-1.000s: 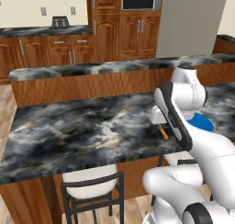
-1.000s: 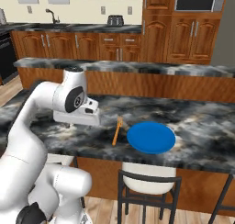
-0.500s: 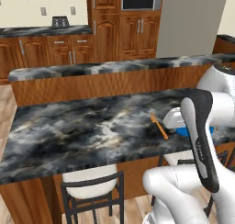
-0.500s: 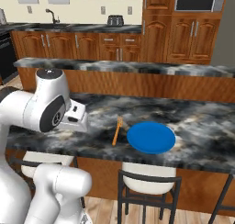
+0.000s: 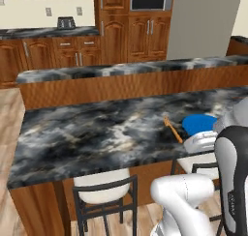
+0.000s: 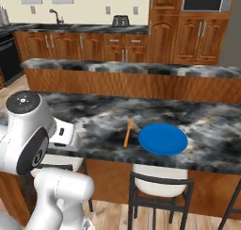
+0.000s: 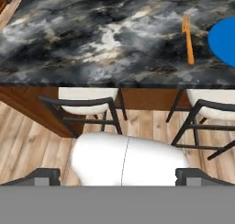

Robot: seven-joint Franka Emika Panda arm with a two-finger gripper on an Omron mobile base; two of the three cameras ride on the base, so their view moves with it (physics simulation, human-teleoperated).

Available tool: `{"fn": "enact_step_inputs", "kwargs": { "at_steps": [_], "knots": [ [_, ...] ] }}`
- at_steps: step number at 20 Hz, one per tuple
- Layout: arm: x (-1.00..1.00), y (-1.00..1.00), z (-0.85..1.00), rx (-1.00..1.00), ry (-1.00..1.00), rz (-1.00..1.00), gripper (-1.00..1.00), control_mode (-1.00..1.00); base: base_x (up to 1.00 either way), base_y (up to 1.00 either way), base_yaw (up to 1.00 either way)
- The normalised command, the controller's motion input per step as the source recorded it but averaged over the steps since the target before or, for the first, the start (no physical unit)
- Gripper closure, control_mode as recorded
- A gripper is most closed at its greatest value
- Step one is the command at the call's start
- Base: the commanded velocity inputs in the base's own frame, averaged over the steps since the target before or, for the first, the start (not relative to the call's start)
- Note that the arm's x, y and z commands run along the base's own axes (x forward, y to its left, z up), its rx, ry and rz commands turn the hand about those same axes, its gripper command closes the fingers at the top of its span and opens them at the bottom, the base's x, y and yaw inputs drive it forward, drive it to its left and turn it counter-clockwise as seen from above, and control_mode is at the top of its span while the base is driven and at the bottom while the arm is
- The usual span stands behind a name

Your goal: Take the fork and place it on the left side of the plate. Then take the spoon and place it on the right side of the plate. Make sure they're directly next to the plate.

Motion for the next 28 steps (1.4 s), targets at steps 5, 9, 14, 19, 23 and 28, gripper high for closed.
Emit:
{"fn": "enact_step_inputs", "kwargs": {
  "at_steps": [5, 9, 14, 19, 23, 28],
  "knots": [
    [0.0, 0.0, 0.0, 0.0, 0.0, 0.0, -1.0, 1.0, -0.18, 1.0, 0.0],
    [0.0, 0.0, 0.0, 0.0, 0.0, 0.0, -1.0, 1.0, -0.1, 1.0, 0.0],
    [0.0, 0.0, 0.0, 0.0, 0.0, 0.0, -1.0, 1.0, -0.09, 1.0, 0.0],
    [0.0, 0.0, 0.0, 0.0, 0.0, 0.0, -1.0, 1.0, -0.04, 1.0, 0.0],
    [0.0, 0.0, 0.0, 0.0, 0.0, 0.0, -1.0, 1.0, 0.0, 1.0, 0.0],
    [0.0, 0.0, 0.0, 0.0, 0.0, 0.0, -1.0, 1.0, 0.27, 1.0, 0.0]
  ]
}}
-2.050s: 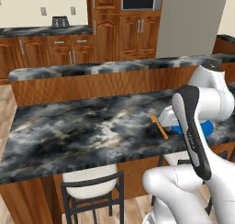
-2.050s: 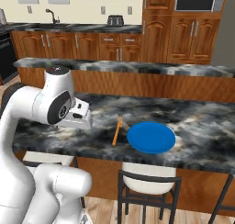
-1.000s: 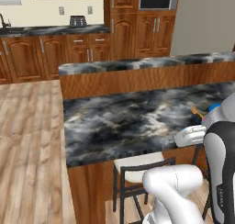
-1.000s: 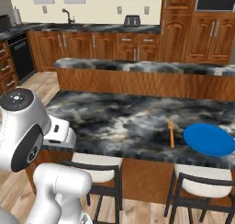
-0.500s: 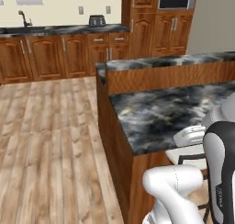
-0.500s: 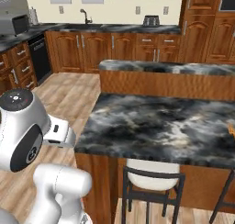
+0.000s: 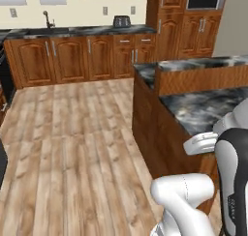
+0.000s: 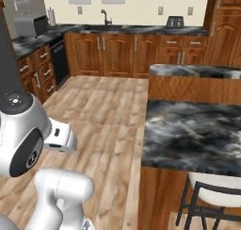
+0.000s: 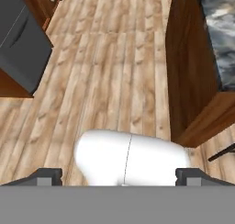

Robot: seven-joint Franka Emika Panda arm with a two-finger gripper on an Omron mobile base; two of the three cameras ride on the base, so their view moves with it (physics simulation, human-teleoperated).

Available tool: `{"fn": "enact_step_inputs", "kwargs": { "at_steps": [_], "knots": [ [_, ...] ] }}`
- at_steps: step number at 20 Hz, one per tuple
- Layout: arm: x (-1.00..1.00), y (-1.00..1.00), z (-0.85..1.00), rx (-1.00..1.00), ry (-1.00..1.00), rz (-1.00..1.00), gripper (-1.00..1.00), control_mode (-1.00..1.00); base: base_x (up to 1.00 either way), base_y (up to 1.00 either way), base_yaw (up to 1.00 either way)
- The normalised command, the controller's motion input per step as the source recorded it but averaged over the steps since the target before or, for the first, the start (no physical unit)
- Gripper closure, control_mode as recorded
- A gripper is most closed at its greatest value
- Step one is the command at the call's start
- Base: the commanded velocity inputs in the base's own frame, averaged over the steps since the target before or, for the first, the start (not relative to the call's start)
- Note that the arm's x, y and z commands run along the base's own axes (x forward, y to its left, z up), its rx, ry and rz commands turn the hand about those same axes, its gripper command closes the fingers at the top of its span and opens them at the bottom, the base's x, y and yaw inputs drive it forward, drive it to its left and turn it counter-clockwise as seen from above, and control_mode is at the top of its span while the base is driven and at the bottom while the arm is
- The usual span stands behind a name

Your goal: Take the fork and place it on the left side of the plate. Then take the spoon and place it on the right side of the plate. Make sure they're directly next to the plate.

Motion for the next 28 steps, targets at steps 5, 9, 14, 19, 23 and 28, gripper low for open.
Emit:
{"fn": "enact_step_inputs", "kwargs": {
  "at_steps": [5, 9, 14, 19, 23, 28],
  "knots": [
    [0.0, 0.0, 0.0, 0.0, 0.0, 0.0, -1.0, 1.0, 0.94, 1.0, -0.03],
    [0.0, 0.0, 0.0, 0.0, 0.0, 0.0, -1.0, 1.0, 1.0, 0.94, -0.05],
    [0.0, 0.0, 0.0, 0.0, 0.0, 0.0, -1.0, 1.0, 1.0, 0.61, -0.01],
    [0.0, 0.0, 0.0, 0.0, 0.0, 0.0, -1.0, 1.0, 1.0, 0.06, 0.0],
    [0.0, 0.0, 0.0, 0.0, 0.0, 0.0, -1.0, 1.0, 1.0, -0.16, -0.02],
    [0.0, 0.0, 0.0, 0.0, 0.0, 0.0, -1.0, 1.0, 1.0, -0.15, 0.0]
  ]
}}
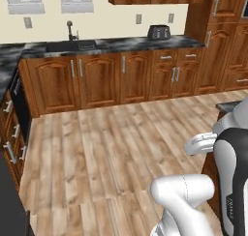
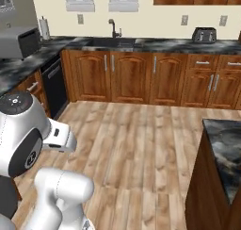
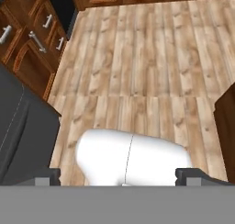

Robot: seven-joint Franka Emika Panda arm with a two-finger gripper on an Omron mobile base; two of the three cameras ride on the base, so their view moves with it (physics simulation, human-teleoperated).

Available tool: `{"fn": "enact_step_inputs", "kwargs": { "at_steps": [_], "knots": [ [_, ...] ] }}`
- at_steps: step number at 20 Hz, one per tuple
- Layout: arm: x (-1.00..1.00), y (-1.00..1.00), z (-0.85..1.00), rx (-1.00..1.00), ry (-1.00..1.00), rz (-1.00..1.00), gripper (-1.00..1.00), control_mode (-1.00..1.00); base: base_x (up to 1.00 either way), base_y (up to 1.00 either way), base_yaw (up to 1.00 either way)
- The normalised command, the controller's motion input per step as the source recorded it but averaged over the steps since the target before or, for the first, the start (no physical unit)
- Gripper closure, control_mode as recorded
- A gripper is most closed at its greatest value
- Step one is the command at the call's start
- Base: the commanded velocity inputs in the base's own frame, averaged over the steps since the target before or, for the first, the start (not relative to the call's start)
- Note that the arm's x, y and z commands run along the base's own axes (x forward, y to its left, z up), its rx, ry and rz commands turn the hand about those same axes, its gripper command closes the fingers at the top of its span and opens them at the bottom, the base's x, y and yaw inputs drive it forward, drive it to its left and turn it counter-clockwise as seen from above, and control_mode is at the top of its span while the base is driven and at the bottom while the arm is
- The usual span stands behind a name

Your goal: Take the fork and place it on the left side of the plate. Then take the spoon and place it on the right side of the plate. Make sure they're directly next to the plate.

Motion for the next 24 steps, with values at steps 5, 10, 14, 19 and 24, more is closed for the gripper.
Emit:
{"fn": "enact_step_inputs", "kwargs": {
  "at_steps": [5, 10, 14, 19, 24],
  "knots": [
    [0.0, 0.0, 0.0, 0.0, 0.0, 0.0, -1.0, 1.0, 1.0, -0.31, 0.0],
    [0.0, 0.0, 0.0, 0.0, 0.0, 0.0, -1.0, 1.0, 1.0, -0.48, 0.0],
    [0.0, 0.0, 0.0, 0.0, 0.0, 0.0, -1.0, 1.0, 1.0, -0.49, 0.0],
    [0.0, 0.0, 0.0, 0.0, 0.0, 0.0, -1.0, 1.0, 1.0, -0.29, 0.0],
    [0.0, 0.0, 0.0, 0.0, 0.0, 0.0, -1.0, 1.0, 1.0, -0.13, 0.0]
  ]
}}
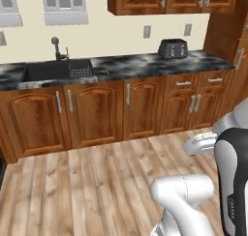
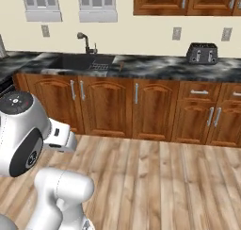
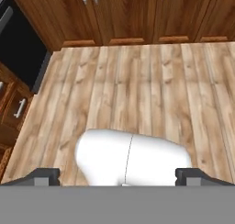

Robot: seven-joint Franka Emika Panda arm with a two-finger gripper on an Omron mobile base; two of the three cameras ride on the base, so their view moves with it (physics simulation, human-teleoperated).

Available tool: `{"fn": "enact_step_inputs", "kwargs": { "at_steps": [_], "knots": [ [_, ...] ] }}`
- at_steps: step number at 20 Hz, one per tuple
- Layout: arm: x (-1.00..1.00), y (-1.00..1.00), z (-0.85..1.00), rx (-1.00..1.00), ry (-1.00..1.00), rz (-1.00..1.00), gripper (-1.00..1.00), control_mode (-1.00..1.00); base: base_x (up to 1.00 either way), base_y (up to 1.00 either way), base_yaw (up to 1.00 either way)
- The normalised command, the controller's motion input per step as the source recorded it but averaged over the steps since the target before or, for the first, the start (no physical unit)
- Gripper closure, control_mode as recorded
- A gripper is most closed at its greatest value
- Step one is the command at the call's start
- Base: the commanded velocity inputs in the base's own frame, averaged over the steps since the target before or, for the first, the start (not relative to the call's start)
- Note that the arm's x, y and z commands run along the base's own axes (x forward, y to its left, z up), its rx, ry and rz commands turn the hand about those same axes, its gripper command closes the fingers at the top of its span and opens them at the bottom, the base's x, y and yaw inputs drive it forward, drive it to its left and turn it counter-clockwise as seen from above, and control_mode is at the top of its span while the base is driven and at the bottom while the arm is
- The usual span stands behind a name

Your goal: Take the fork and place it on the left side of the plate. Then take the spoon and place it on the right side of the plate. Make sure they're directly next to the plate.

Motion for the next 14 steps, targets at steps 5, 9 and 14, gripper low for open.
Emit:
{"fn": "enact_step_inputs", "kwargs": {
  "at_steps": [5, 9, 14],
  "knots": [
    [0.0, 0.0, 0.0, 0.0, 0.0, 0.0, -1.0, 1.0, 1.0, -0.02, 0.01],
    [0.0, 0.0, 0.0, 0.0, 0.0, 0.0, -1.0, 1.0, 1.0, -0.02, 0.01],
    [0.0, 0.0, 0.0, 0.0, 0.0, 0.0, -1.0, 1.0, 1.0, -0.04, 0.01]
  ]
}}
